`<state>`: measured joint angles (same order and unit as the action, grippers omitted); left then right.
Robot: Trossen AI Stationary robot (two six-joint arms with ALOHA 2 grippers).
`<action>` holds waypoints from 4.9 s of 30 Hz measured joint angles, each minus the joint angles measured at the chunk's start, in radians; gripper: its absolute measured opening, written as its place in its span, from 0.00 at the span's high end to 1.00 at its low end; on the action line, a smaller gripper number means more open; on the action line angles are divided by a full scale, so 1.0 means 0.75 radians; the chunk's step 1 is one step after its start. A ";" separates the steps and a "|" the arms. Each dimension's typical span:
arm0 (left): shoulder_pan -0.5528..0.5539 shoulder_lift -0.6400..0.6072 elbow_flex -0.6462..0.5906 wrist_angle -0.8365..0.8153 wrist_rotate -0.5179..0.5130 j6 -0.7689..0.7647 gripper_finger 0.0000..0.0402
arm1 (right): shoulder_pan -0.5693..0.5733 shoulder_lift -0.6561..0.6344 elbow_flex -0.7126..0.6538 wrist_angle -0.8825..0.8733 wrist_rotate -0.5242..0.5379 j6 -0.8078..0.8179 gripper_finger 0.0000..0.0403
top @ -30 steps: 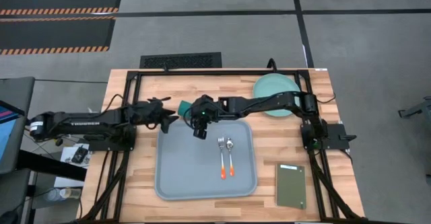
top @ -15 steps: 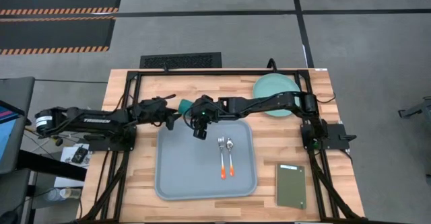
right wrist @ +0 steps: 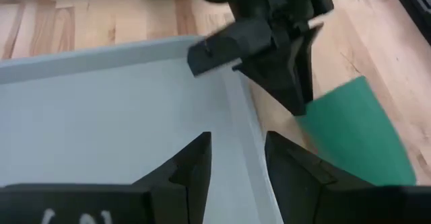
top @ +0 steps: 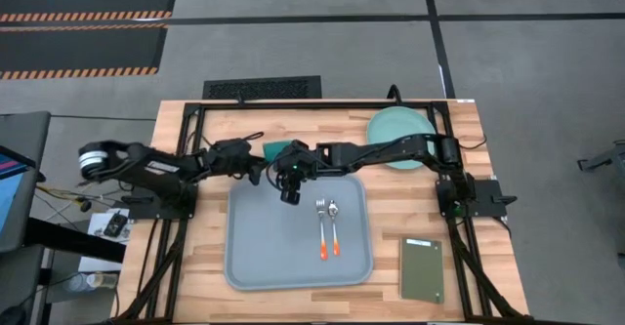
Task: Pick and place plate/cup/fork/spoon on tray
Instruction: Put the green cup on the top left of the gray tray
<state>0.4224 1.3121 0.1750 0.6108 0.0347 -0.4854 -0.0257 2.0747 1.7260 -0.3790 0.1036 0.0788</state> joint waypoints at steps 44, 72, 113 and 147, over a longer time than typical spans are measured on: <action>-0.128 -0.355 0.869 -1.880 -0.175 0.623 1.00 | -0.038 -0.062 -0.002 -0.167 0.045 -0.002 0.59; -0.288 0.168 1.310 -2.568 -0.573 1.436 1.00 | -0.027 -0.067 -0.001 -0.333 0.044 0.024 0.59; -0.333 0.307 1.308 -2.423 -0.507 1.816 1.00 | 0.133 -0.066 -0.091 -0.600 0.080 0.114 0.59; -0.334 0.299 1.218 -2.301 -0.532 1.853 0.99 | 0.096 -0.082 -0.061 -0.531 0.170 0.080 0.59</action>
<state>0.1719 1.5364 1.0888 -1.1153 -0.3641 0.9043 0.0460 2.0129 1.6802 -0.7776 0.2314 0.1390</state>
